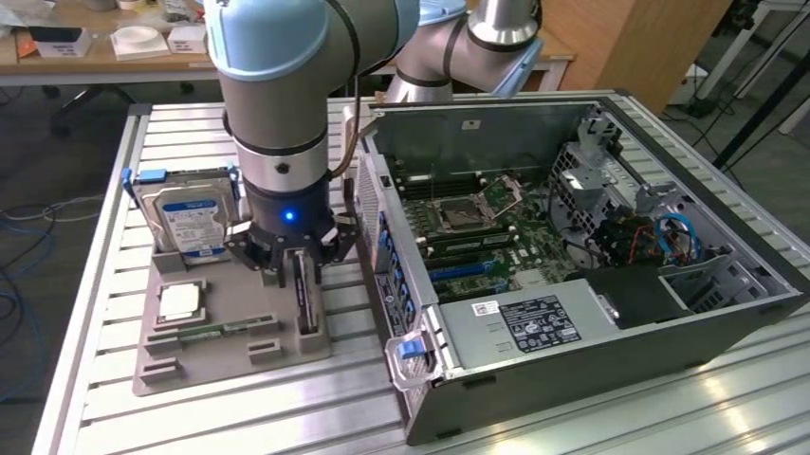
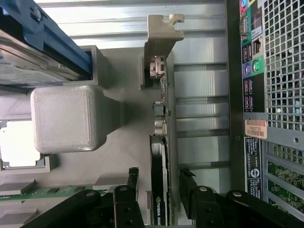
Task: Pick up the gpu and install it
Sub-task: 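Reach for the gpu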
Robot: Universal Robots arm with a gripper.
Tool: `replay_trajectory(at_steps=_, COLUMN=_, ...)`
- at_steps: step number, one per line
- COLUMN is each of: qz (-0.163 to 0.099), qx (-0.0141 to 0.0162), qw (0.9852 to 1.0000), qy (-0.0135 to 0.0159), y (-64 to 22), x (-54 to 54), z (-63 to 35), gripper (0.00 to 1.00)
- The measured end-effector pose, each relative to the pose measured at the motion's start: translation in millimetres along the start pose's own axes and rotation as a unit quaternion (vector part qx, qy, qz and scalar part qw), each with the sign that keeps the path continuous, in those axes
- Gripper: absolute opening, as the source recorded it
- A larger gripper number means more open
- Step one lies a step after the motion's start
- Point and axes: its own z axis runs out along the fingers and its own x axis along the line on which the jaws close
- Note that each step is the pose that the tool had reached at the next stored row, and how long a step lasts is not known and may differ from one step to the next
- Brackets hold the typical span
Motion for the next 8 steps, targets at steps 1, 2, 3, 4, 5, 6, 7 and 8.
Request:
replay_trajectory(at_steps=1, qz=0.000, qx=0.0000, qw=1.0000, qy=0.0000, y=0.0, x=0.0, z=0.0, gripper=0.47)
replay_trajectory(at_steps=2, qz=0.000, qx=-0.0001, qw=1.0000, qy=0.0000, y=0.3, x=0.0, z=0.2, gripper=0.47)
replay_trajectory(at_steps=3, qz=0.000, qx=0.0000, qw=1.0000, qy=0.0000, y=0.8, x=0.1, z=0.3, gripper=0.47)
replay_trajectory(at_steps=4, qz=0.000, qx=-0.0001, qw=1.0000, qy=0.0000, y=1.4, x=0.2, z=0.5, gripper=0.47)
replay_trajectory(at_steps=5, qz=0.000, qx=-0.0001, qw=1.0000, qy=0.0000, y=1.9, x=0.2, z=0.6, gripper=0.47)
replay_trajectory(at_steps=6, qz=0.000, qx=-0.0001, qw=1.0000, qy=0.0000, y=2.1, x=0.2, z=0.7, gripper=0.47)
replay_trajectory(at_steps=7, qz=0.000, qx=-0.0001, qw=1.0000, qy=0.0000, y=2.1, x=0.2, z=0.7, gripper=0.47)
replay_trajectory(at_steps=8, qz=0.000, qx=-0.0001, qw=1.0000, qy=0.0000, y=2.1, x=0.2, z=0.7, gripper=0.47)
